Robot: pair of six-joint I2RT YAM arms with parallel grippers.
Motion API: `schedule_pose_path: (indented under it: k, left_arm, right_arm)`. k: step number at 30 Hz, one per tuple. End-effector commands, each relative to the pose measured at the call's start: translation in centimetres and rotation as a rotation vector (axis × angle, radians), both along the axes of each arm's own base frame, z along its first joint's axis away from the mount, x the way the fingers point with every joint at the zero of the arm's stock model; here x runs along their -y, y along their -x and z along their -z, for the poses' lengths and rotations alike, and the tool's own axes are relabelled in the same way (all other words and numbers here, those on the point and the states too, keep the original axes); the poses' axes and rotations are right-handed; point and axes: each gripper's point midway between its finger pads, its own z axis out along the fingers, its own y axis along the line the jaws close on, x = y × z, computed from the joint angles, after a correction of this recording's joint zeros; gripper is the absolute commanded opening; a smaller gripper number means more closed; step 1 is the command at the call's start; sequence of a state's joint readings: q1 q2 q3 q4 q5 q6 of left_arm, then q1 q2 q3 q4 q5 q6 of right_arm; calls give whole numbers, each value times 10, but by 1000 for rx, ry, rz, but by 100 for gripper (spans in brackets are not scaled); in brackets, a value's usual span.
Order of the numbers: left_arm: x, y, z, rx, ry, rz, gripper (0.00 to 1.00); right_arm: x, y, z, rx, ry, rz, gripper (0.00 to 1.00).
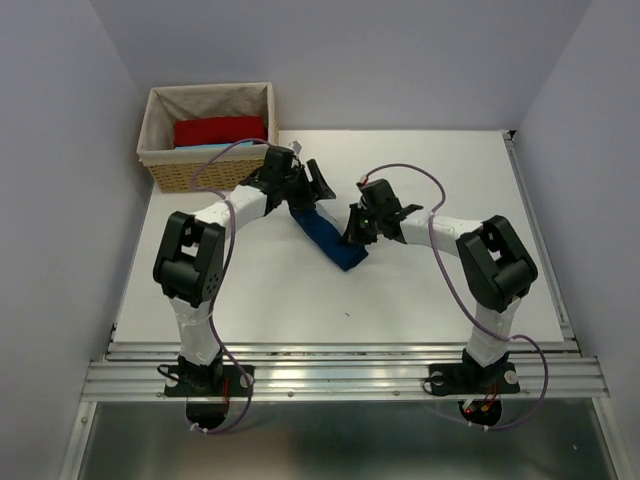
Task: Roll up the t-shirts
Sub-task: Roll the T-shirt to the center of the board.
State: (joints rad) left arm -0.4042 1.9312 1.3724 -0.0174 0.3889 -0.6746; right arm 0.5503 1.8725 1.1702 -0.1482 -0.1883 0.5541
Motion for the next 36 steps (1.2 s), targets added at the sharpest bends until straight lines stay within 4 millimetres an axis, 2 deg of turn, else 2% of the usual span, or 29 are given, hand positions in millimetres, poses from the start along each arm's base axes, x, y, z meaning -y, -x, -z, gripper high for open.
schedule_pose_path:
  k: [1,4,13,16,19,20,23,24,28,30,34,35,36]
  left_arm:
    - [-17,0,-42,136,-14,-59,79]
    - [-18,-2,-38,130,-11,-56,79]
    - [-16,-5,37,5,-71,-27,79]
    - [-17,-2,49,-13,-79,-29,79]
    - [-16,0,56,-22,-70,-26,79]
    - [-16,2,56,-27,-66,-23,79]
    - [-15,4,52,-23,-60,-21,79]
    - [-15,4,48,-15,-56,-20,79]
    - [-18,8,44,-9,-60,-22,79]
    - [-19,10,45,-13,-61,-23,79]
    - [-21,16,49,-26,-66,-19,79]
    - [-22,19,51,-29,-68,-18,79]
    - [-22,20,50,-29,-68,-18,79]
  right_arm:
    - [28,14,38,-51,134,32,1]
    - [30,16,37,-47,135,28,1]
    - [37,20,36,-35,153,32,1]
    - [37,21,32,-29,147,27,1]
    - [33,20,15,2,118,21,1]
    - [32,15,-1,36,99,30,1]
    - [28,12,-29,100,70,45,1]
    - [24,11,-47,134,46,48,1]
    - [11,14,-76,184,-17,35,1]
    - [0,22,-77,174,-44,11,1]
    - [-10,36,-49,96,-72,-21,1]
    - [-9,41,-32,70,-70,-23,1]
    - [-7,45,-24,52,-69,-20,1]
